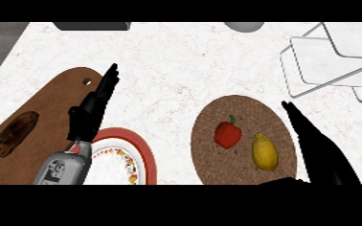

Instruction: Pick the lemon from the placemat and place it in the tiered shelf

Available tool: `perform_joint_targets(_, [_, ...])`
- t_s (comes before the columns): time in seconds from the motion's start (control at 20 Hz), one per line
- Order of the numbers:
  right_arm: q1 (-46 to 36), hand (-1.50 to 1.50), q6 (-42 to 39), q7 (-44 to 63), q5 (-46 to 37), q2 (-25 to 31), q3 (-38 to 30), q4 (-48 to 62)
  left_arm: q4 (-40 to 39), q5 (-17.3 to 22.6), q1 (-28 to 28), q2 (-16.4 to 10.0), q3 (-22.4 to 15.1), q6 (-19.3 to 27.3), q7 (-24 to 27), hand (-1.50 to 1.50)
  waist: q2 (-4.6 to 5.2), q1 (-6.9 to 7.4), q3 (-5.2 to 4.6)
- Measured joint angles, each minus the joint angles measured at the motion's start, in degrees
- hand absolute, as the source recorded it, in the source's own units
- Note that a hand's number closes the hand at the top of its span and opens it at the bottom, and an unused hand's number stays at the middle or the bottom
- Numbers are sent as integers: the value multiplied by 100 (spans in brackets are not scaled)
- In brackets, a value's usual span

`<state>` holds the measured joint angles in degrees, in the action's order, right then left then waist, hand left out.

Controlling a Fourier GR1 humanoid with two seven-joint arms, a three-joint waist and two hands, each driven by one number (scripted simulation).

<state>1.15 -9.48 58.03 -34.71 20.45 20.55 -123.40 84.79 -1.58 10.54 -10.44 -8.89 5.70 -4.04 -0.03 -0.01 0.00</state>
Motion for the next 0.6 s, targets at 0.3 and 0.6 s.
perform_joint_targets(0.3, [86,-150,-150,-147,-223,-204,-56,216,-214,-113,-10,122,146,-88,203,0,1,-6,-1])
perform_joint_targets(0.6, [75,-150,-310,-264,-398,-371,-174,492,-194,-255,-68,222,205,-146,233,0,1,-4,0])
